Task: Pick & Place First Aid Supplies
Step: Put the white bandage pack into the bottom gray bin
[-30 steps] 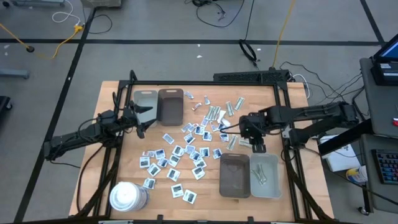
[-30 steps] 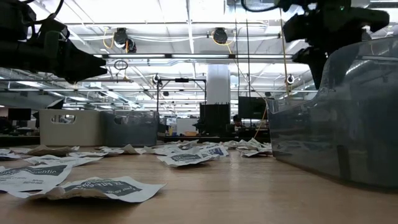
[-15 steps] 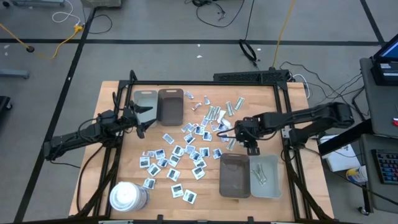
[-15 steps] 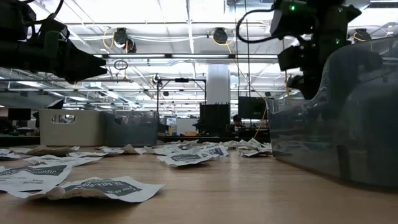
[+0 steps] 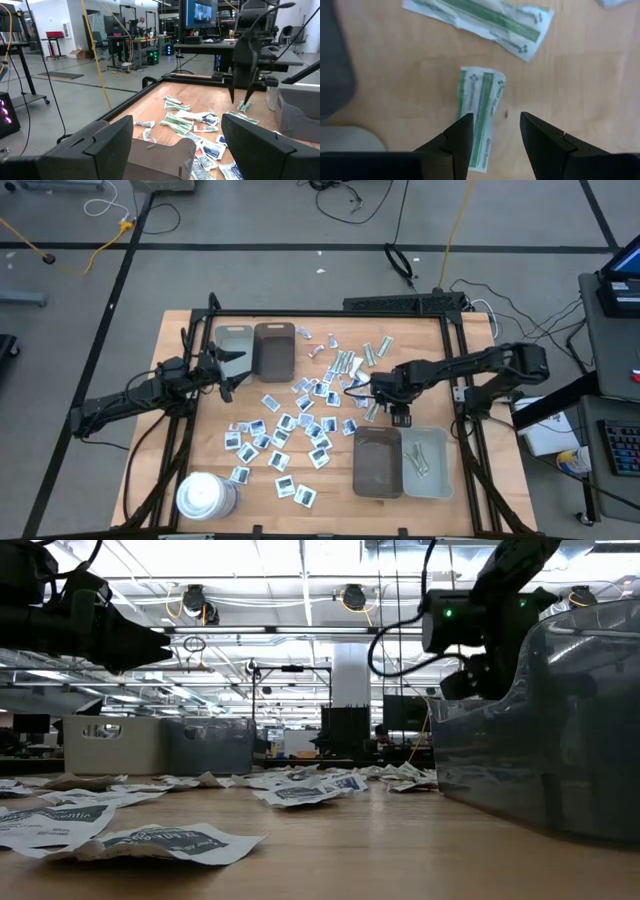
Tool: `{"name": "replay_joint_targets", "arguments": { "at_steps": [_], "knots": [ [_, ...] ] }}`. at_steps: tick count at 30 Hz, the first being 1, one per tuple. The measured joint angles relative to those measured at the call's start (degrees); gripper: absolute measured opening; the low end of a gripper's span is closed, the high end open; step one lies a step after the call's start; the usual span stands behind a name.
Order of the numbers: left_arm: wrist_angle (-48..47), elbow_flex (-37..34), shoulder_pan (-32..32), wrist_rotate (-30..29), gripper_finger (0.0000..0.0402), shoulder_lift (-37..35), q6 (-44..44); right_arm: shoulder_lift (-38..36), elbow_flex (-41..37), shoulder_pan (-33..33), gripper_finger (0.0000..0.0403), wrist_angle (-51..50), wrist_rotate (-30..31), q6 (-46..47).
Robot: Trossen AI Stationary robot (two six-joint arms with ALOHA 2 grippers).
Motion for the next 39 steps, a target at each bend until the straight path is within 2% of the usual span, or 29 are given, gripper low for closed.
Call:
{"name": "replay_joint_targets", "arguments": {
  "at_steps": [3,10,13,19,21,24,29,39],
  "knots": [
    [0.0,0.0,0.0,0.0,0.0306,0.0,0.0,1.3,0.0,-0.5,0.0155,0.0,-3.4,-0.8],
    [0.0,0.0,0.0,0.0,0.0306,0.0,0.0,1.7,0.0,-0.5,0.0145,0.5,-3.6,-2.4],
    [0.0,0.0,0.0,0.0,0.0306,0.0,0.0,1.7,0.0,-0.5,0.0117,0.5,-3.5,-2.6],
    [0.0,0.0,0.0,0.0,0.0306,0.0,0.0,3.3,0.1,-0.5,0.0024,0.5,-3.7,-2.6],
    [0.0,0.0,0.0,0.0,0.0306,0.0,0.0,4.2,0.2,-0.8,0.0008,0.6,-4.7,-2.9],
    [0.0,0.0,0.0,0.0,0.0306,0.0,0.0,4.7,0.3,-1.4,0.0007,0.5,-6.3,-2.8],
    [0.0,0.0,0.0,0.0,0.0306,0.0,0.0,3.9,1.0,-2.5,0.0001,-1.0,-5.2,-3.0],
    [0.0,0.0,0.0,0.0,0.0306,0.0,0.0,-1.1,8.0,-4.7,0.0000,-9.8,-4.5,0.5]
  ]
}}
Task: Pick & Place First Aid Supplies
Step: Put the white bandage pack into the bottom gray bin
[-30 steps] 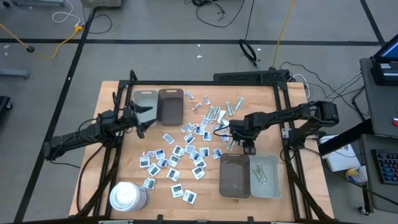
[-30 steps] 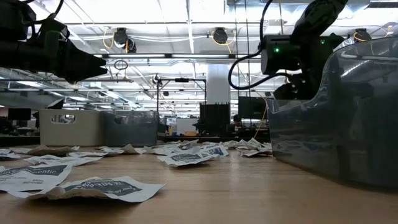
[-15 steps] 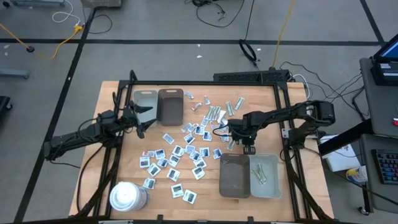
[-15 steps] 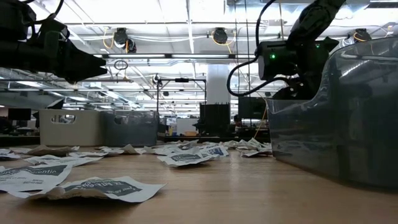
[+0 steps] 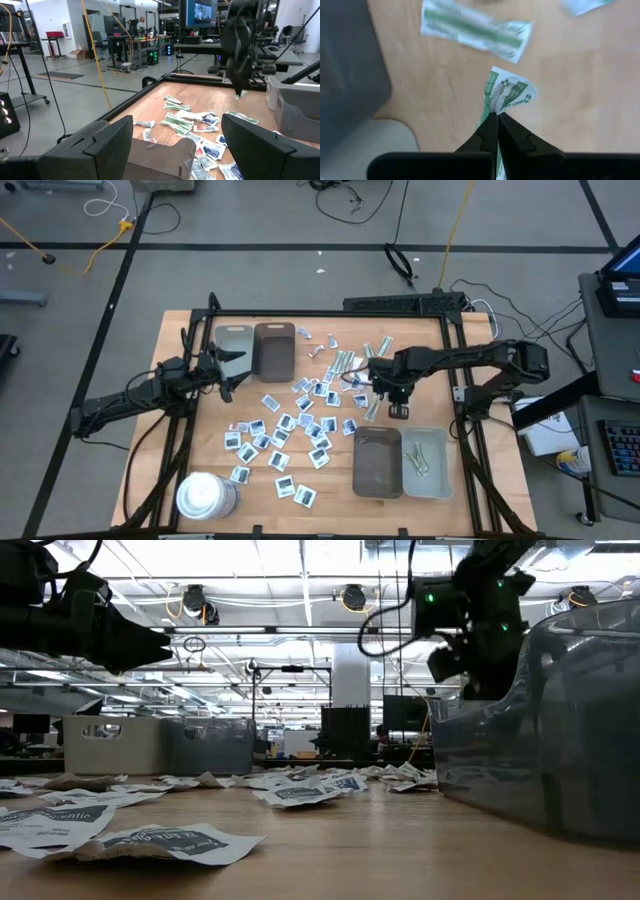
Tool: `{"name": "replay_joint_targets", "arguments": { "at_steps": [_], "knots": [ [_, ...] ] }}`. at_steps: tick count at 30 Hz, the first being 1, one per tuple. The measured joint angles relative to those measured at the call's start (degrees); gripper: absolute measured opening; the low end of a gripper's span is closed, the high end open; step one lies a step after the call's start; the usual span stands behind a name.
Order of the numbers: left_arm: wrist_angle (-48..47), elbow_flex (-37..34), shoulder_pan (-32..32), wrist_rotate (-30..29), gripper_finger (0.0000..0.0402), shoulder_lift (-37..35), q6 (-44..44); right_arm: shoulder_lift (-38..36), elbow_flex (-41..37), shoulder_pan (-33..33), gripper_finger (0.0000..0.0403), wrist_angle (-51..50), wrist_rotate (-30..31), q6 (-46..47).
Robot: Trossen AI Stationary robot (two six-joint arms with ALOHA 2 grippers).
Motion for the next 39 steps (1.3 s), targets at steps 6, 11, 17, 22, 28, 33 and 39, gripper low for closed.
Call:
{"name": "replay_joint_targets", "arguments": {
  "at_steps": [6,11,17,22,28,33,39],
  "knots": [
    [0.0,0.0,0.0,0.0,0.0305,0.0,0.0,-4.3,4.5,0.1,0.0000,-5.4,-0.3,3.0],
    [0.0,0.0,0.0,0.0,0.0306,0.0,0.0,-8.5,6.7,0.1,0.0000,-9.1,-0.4,6.9],
    [0.0,0.0,0.0,0.0,0.0305,0.0,0.0,-13.0,6.9,0.1,0.0000,-11.2,-0.4,10.9],
    [0.0,0.0,0.0,0.0,0.0306,0.0,0.0,-14.6,6.8,2.8,0.0000,-14.0,-0.4,15.7],
    [0.0,0.0,0.0,0.0,0.0305,0.0,0.0,-17.7,5.4,12.7,0.0000,-14.3,-0.4,27.6],
    [0.0,0.0,0.0,0.0,0.0306,0.0,0.0,-18.3,5.4,22.0,0.0000,-13.7,-0.4,43.4],
    [0.0,0.0,0.0,0.0,0.0306,0.0,0.0,-18.3,5.4,32.6,0.0000,-13.7,-0.4,62.5]
  ]
}}
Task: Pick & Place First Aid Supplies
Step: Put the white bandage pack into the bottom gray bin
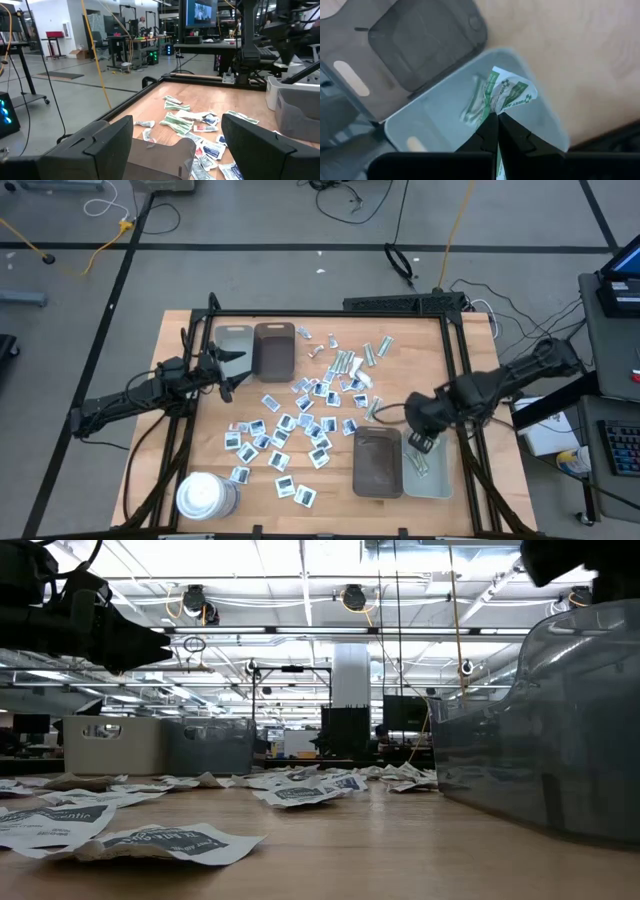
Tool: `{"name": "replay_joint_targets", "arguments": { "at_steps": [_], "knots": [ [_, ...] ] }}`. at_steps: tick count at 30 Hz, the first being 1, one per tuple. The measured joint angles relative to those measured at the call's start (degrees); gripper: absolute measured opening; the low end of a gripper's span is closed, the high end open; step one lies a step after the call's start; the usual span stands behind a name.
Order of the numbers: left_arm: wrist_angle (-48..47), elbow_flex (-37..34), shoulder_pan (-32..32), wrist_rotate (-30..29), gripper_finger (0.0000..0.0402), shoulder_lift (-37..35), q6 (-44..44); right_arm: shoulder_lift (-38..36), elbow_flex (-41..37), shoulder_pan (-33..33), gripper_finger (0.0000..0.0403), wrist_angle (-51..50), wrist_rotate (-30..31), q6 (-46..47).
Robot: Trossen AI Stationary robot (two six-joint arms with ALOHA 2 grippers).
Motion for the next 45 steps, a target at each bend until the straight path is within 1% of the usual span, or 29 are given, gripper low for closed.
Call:
{"name": "replay_joint_targets", "arguments": {
  "at_steps": [4,7,9,14,21,24,28,32,37,45],
  "knots": [
    [0.0,0.0,0.0,0.0,0.0306,0.0,0.0,0.0,0.0,6.6,0.0000,0.0,1.6,11.2],
    [0.0,0.0,0.0,0.0,0.0305,0.0,0.0,0.0,0.0,10.7,0.0000,0.0,1.7,18.4],
    [0.0,0.0,0.0,0.0,0.0306,0.0,0.0,0.0,0.0,13.1,0.0000,0.0,2.8,22.5],
    [0.0,0.0,0.0,0.0,0.0306,0.0,0.0,1.2,0.0,16.0,0.0000,-0.5,6.0,28.9],
    [0.0,0.0,0.0,0.0,0.0306,0.0,0.0,6.5,-0.1,16.0,0.0000,-0.4,8.8,30.9],
    [0.0,0.0,0.0,0.0,0.0306,0.0,0.0,8.5,-1.7,16.0,0.0000,0.7,10.1,31.0],
    [0.0,0.0,0.0,0.0,0.0306,0.0,0.0,10.1,-6.6,16.0,0.0000,7.0,7.1,32.5],
    [0.0,0.0,0.0,0.0,0.0305,0.0,0.0,10.7,-11.8,16.2,0.0000,15.7,5.8,34.2],
    [0.0,0.0,0.0,0.0,0.0306,0.0,0.0,10.8,-17.1,16.2,0.0000,24.0,4.1,36.4],
    [0.0,0.0,0.0,0.0,0.0306,0.0,0.0,10.7,-17.6,16.4,0.0000,24.9,4.2,35.6]
  ]
}}
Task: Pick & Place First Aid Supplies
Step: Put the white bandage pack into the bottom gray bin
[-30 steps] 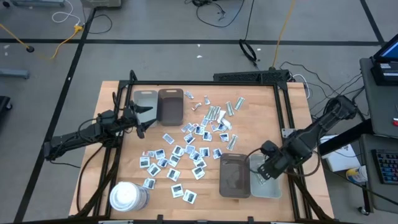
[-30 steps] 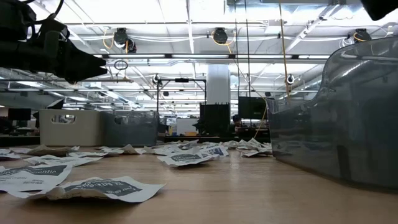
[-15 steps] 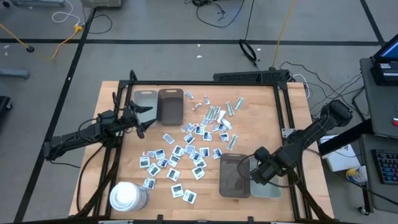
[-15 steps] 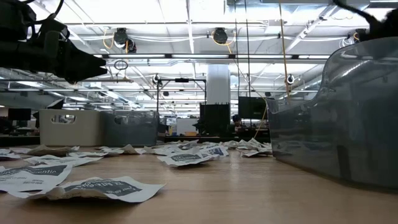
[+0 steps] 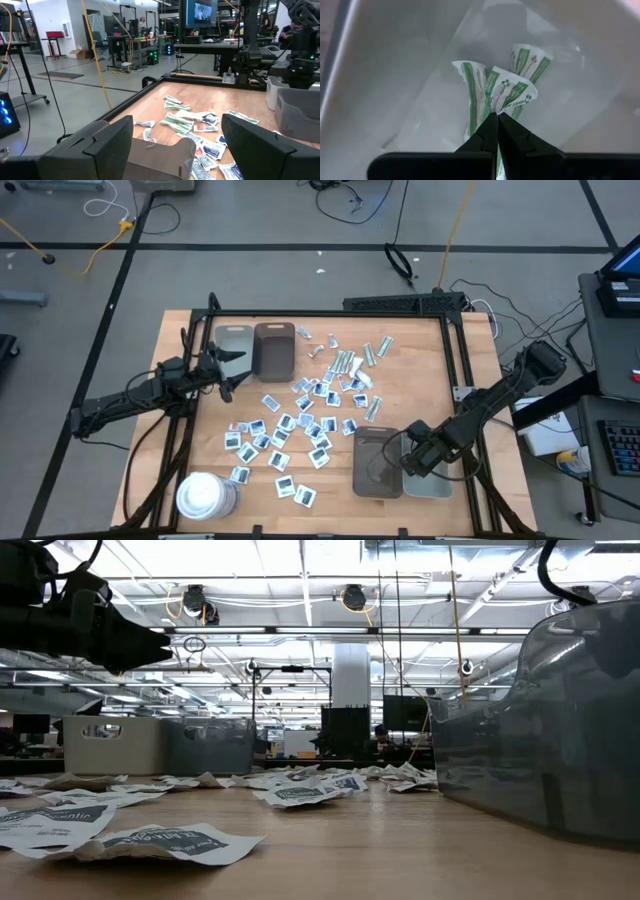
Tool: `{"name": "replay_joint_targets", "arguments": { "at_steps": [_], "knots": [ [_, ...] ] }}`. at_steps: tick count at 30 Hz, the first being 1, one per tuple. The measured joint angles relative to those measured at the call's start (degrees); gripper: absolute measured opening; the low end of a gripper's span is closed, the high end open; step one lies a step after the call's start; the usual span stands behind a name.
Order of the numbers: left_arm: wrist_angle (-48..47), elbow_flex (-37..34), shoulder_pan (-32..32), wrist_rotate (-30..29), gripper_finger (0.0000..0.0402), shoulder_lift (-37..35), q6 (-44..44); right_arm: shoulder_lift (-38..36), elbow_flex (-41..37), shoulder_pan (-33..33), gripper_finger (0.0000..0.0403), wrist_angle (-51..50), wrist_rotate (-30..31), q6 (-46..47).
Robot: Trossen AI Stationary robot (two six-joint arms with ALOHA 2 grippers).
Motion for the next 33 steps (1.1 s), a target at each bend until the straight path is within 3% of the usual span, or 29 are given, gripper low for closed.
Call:
{"name": "replay_joint_targets", "arguments": {
  "at_steps": [5,14,18,25,33],
  "knots": [
    [0.0,0.0,0.0,0.0,0.0306,0.0,0.0,0.0,0.0,0.0,0.0023,0.7,0.1,0.0],
    [0.0,0.0,0.0,0.0,0.0306,0.0,0.0,-2.0,0.0,0.0,0.0149,-0.1,0.0,-0.2],
    [0.0,0.0,0.0,0.0,0.0306,0.0,0.0,-3.5,0.0,0.0,0.0185,-0.1,-0.1,-2.1],
    [0.0,0.0,0.0,0.0,0.0306,0.0,0.0,-6.3,1.3,-0.2,0.0193,-1.9,-2.9,-17.6],
    [0.0,0.0,0.0,0.0,0.0306,0.0,0.0,-6.6,8.2,-1.5,0.0181,-10.5,-3.1,-40.0]
  ]
}}
